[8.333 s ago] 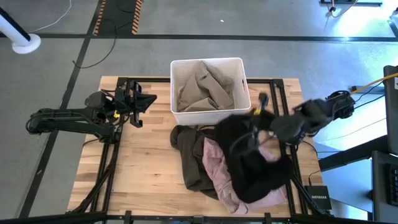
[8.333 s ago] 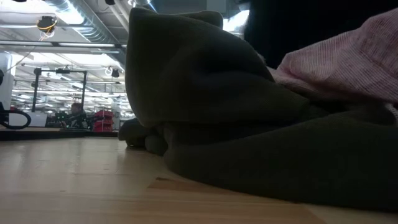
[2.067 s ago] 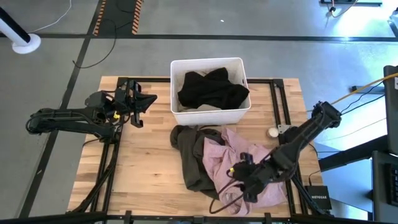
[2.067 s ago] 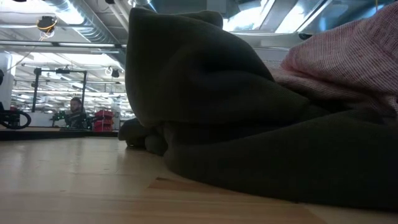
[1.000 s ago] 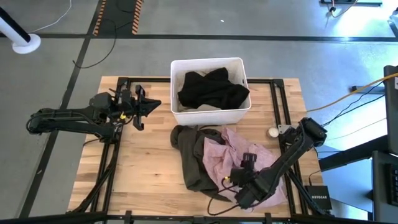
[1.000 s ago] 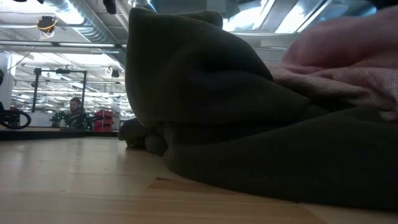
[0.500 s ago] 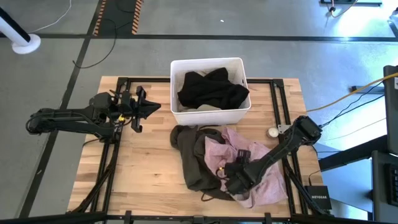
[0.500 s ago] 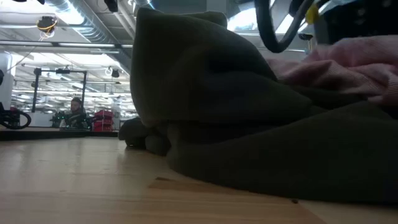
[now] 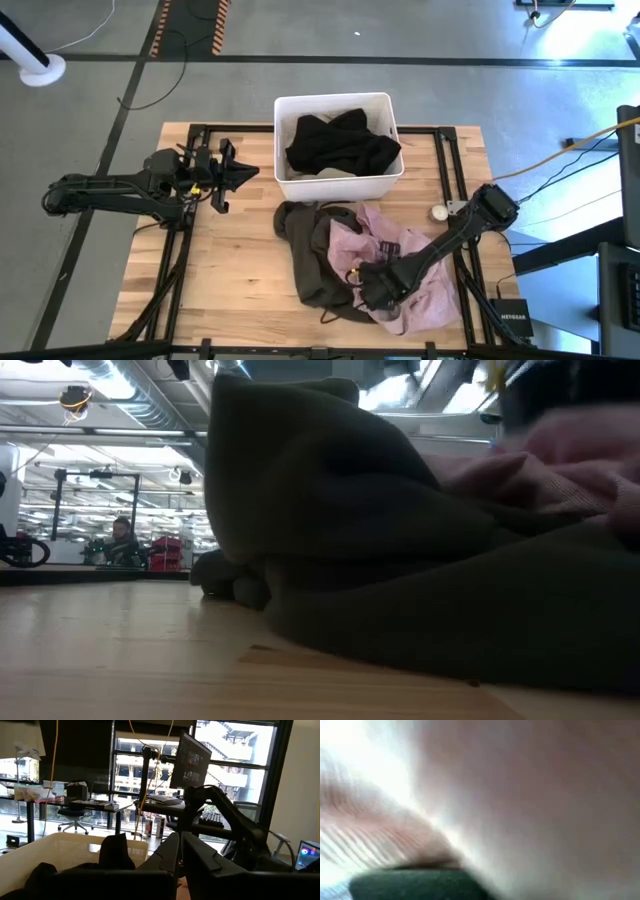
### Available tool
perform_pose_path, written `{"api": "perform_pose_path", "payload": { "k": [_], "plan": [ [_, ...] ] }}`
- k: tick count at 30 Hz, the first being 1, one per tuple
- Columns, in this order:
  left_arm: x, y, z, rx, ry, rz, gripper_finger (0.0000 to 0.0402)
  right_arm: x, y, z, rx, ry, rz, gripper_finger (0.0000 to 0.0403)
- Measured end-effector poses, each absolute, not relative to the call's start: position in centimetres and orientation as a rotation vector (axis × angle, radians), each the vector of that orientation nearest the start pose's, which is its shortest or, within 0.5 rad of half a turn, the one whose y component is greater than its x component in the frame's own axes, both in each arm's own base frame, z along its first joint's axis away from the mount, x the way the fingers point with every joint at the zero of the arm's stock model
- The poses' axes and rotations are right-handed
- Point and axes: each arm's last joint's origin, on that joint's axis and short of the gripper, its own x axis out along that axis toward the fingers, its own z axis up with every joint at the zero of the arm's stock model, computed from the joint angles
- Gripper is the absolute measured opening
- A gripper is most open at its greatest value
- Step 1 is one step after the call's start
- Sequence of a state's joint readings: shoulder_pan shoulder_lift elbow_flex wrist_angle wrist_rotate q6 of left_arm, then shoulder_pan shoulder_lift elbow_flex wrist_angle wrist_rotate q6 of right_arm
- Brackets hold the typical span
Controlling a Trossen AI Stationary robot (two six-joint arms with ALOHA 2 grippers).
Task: Sort clothes
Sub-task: Put the pink shirt into the white laundry bin
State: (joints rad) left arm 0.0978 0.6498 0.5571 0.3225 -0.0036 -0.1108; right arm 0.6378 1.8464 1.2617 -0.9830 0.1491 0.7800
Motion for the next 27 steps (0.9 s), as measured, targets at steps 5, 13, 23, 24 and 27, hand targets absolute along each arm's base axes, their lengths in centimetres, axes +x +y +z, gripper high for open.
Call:
{"api": "perform_pose_path", "payload": {
  "k": [5,13,23,24,27],
  "plan": [
    [15.3,1.5,32.2,-0.114,-0.235,0.087,0.0015,25.9,19.8,22.6,0.061,1.349,-0.165,0.0026],
    [15.3,1.5,32.0,-0.119,-0.216,0.087,0.0015,24.9,18.1,30.2,0.116,1.027,-0.193,0.0026],
    [15.3,1.5,32.0,-0.120,-0.216,0.087,0.0015,23.5,15.8,39.4,0.042,0.585,-0.327,0.0026],
    [15.3,1.5,32.0,-0.117,-0.216,0.088,0.0015,23.5,15.6,40.4,0.023,0.543,-0.346,0.0026],
    [15.3,1.5,32.0,-0.109,-0.216,0.088,0.0015,23.5,14.6,43.1,-0.025,0.448,-0.400,0.0026]
  ]
}}
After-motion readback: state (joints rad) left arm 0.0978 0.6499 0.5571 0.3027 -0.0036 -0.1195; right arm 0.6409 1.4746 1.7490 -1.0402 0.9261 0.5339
